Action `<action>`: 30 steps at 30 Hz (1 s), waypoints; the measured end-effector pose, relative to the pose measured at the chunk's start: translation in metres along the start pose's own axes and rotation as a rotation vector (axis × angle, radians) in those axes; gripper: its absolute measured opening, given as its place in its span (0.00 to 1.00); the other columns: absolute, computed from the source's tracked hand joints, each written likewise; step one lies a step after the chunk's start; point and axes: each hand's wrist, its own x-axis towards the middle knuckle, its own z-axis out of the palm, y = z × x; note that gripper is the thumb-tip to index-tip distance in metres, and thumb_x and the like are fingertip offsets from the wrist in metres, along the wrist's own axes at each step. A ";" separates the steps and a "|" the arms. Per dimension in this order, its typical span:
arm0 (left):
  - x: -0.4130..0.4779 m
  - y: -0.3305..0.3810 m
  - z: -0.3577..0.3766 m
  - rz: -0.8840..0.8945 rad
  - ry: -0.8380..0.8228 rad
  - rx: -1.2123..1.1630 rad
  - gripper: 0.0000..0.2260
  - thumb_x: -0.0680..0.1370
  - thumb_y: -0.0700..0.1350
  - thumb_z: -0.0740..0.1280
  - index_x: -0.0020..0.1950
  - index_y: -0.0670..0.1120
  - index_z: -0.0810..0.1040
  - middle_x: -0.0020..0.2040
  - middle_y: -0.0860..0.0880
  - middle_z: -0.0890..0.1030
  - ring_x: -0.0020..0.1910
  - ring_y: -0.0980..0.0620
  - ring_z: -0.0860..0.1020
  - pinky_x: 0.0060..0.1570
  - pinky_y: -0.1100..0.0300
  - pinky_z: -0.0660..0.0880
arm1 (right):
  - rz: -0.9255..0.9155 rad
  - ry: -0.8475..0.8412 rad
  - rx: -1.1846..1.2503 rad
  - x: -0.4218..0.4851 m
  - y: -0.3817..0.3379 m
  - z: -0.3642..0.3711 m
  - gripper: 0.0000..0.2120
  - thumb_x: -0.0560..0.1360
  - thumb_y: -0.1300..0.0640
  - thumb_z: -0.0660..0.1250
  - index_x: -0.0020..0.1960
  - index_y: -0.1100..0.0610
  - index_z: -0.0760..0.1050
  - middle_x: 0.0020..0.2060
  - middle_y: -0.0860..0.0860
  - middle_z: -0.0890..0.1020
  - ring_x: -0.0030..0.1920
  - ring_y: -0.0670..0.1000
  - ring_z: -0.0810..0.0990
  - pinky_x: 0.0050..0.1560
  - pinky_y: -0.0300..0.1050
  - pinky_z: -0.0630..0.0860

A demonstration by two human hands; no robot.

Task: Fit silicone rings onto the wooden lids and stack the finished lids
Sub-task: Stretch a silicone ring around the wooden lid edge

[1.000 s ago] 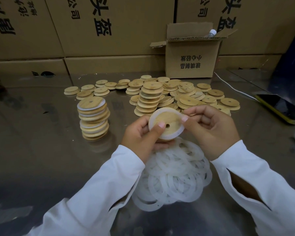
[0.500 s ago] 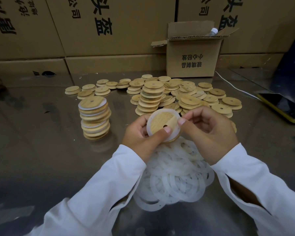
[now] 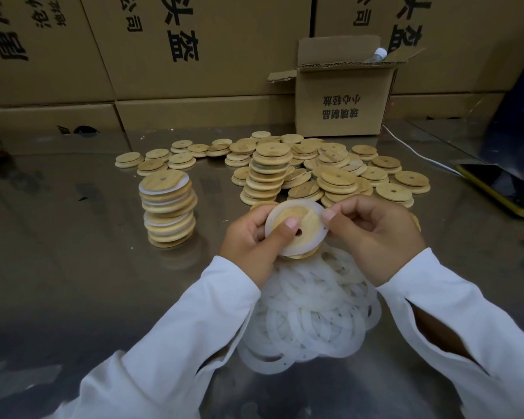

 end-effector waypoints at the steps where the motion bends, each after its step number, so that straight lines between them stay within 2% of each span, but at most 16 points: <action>1: 0.000 0.000 0.000 -0.008 0.002 -0.012 0.05 0.74 0.40 0.66 0.48 0.47 0.79 0.41 0.48 0.83 0.42 0.52 0.81 0.46 0.60 0.78 | 0.000 -0.008 -0.004 0.000 0.000 0.000 0.06 0.70 0.59 0.69 0.34 0.51 0.78 0.33 0.51 0.82 0.40 0.55 0.81 0.48 0.52 0.79; 4: -0.001 0.001 0.001 -0.044 0.015 -0.085 0.07 0.74 0.41 0.65 0.50 0.45 0.79 0.42 0.45 0.83 0.45 0.47 0.81 0.47 0.51 0.78 | -0.009 -0.019 -0.023 0.001 -0.001 0.000 0.07 0.71 0.58 0.68 0.34 0.51 0.77 0.32 0.50 0.82 0.39 0.53 0.81 0.46 0.49 0.79; 10: -0.001 0.002 0.001 -0.066 0.050 -0.167 0.17 0.65 0.48 0.67 0.52 0.43 0.79 0.46 0.41 0.82 0.49 0.40 0.80 0.50 0.45 0.78 | -0.052 -0.036 -0.070 0.000 -0.006 0.000 0.07 0.71 0.57 0.67 0.35 0.51 0.77 0.33 0.47 0.81 0.39 0.49 0.80 0.43 0.39 0.76; 12: 0.000 0.002 0.000 -0.070 0.051 -0.177 0.17 0.65 0.48 0.67 0.51 0.43 0.79 0.46 0.41 0.82 0.49 0.41 0.81 0.50 0.46 0.79 | -0.059 -0.035 -0.072 0.000 -0.006 0.000 0.07 0.71 0.58 0.67 0.35 0.50 0.77 0.32 0.46 0.81 0.38 0.48 0.80 0.42 0.38 0.75; 15: 0.002 0.004 -0.006 -0.052 0.014 -0.149 0.13 0.65 0.47 0.72 0.47 0.45 0.80 0.40 0.47 0.84 0.43 0.47 0.82 0.45 0.51 0.80 | -0.057 -0.030 -0.035 -0.001 -0.005 0.000 0.08 0.71 0.59 0.68 0.34 0.50 0.77 0.32 0.47 0.81 0.38 0.50 0.79 0.43 0.39 0.76; 17: 0.002 0.004 -0.008 -0.033 0.009 -0.098 0.10 0.64 0.44 0.76 0.43 0.47 0.80 0.37 0.49 0.84 0.40 0.50 0.82 0.44 0.53 0.79 | -0.049 -0.035 0.002 -0.001 -0.004 -0.001 0.08 0.70 0.60 0.69 0.34 0.50 0.78 0.32 0.49 0.81 0.38 0.52 0.80 0.44 0.42 0.77; 18: 0.003 0.004 -0.008 -0.030 0.017 -0.081 0.10 0.62 0.43 0.75 0.42 0.48 0.80 0.37 0.49 0.84 0.40 0.50 0.81 0.43 0.55 0.79 | -0.044 -0.040 0.016 -0.001 -0.004 -0.001 0.08 0.70 0.60 0.69 0.34 0.50 0.78 0.32 0.49 0.81 0.38 0.53 0.80 0.44 0.45 0.78; 22: 0.002 0.001 -0.005 -0.040 0.025 -0.041 0.14 0.61 0.38 0.76 0.42 0.47 0.78 0.36 0.51 0.84 0.37 0.55 0.81 0.37 0.63 0.77 | -0.050 -0.050 0.006 -0.003 -0.004 0.000 0.05 0.69 0.58 0.69 0.34 0.51 0.77 0.33 0.51 0.81 0.38 0.55 0.80 0.45 0.51 0.79; 24: 0.001 0.000 -0.005 -0.038 0.024 -0.039 0.14 0.63 0.35 0.77 0.43 0.47 0.78 0.36 0.51 0.84 0.37 0.56 0.81 0.37 0.65 0.77 | -0.070 -0.042 -0.002 -0.004 -0.004 0.002 0.03 0.67 0.53 0.69 0.36 0.52 0.77 0.33 0.52 0.80 0.38 0.53 0.79 0.45 0.48 0.79; 26: 0.002 0.001 -0.006 -0.039 0.031 -0.063 0.14 0.63 0.35 0.76 0.44 0.47 0.78 0.37 0.51 0.84 0.37 0.55 0.81 0.37 0.64 0.78 | -0.086 -0.032 -0.006 -0.007 -0.005 0.005 0.08 0.63 0.49 0.69 0.36 0.53 0.75 0.32 0.51 0.79 0.36 0.51 0.78 0.41 0.42 0.76; 28: 0.002 0.001 -0.005 -0.026 0.041 -0.073 0.15 0.63 0.36 0.77 0.45 0.47 0.78 0.37 0.51 0.84 0.37 0.56 0.81 0.37 0.64 0.78 | -0.075 -0.038 0.000 -0.008 -0.006 0.006 0.10 0.61 0.49 0.69 0.36 0.54 0.74 0.31 0.49 0.77 0.33 0.48 0.75 0.37 0.39 0.74; 30: 0.002 0.002 -0.005 -0.017 0.043 -0.072 0.16 0.61 0.39 0.74 0.46 0.48 0.78 0.38 0.52 0.84 0.38 0.57 0.81 0.37 0.65 0.77 | -0.062 -0.053 -0.023 -0.007 -0.005 0.006 0.07 0.63 0.52 0.69 0.36 0.54 0.75 0.30 0.48 0.76 0.32 0.44 0.73 0.36 0.36 0.72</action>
